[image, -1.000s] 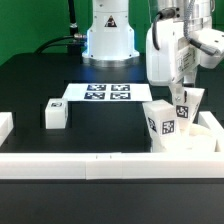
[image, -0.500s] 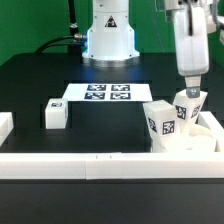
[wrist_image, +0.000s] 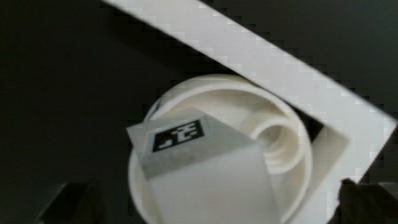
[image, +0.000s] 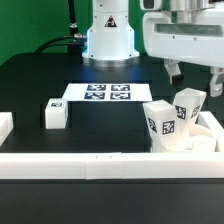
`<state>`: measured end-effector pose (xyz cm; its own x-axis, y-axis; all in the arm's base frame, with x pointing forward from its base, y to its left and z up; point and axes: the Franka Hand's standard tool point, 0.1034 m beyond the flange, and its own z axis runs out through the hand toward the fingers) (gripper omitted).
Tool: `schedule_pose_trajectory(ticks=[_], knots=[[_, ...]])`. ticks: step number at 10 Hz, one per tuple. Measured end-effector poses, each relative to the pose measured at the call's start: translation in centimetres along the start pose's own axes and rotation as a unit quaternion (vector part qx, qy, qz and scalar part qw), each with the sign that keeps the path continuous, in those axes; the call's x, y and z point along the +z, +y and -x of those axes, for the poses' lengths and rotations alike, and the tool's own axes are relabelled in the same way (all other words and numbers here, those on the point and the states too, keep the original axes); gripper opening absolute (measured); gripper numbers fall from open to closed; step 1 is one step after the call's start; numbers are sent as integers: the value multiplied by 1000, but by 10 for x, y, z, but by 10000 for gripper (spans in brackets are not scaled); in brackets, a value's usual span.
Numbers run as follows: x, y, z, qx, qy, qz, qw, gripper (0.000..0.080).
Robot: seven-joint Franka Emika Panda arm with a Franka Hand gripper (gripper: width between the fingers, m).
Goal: Assemble stool
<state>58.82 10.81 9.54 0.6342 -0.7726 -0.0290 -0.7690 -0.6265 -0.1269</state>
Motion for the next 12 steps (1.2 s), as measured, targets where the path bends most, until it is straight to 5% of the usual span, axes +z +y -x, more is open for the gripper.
schedule_pose_trajectory(ticks=[2, 5, 6, 8, 12], knots=[[0, -1, -3, -64, 23, -18, 998, 649], [0, 1, -6, -230, 31, -4, 973, 649], [1, 1, -5, -305, 33, 4, 952, 649], [3, 2, -4, -489, 33, 20, 872, 649], [8, 8, -5, -656, 18, 33, 754, 649]])
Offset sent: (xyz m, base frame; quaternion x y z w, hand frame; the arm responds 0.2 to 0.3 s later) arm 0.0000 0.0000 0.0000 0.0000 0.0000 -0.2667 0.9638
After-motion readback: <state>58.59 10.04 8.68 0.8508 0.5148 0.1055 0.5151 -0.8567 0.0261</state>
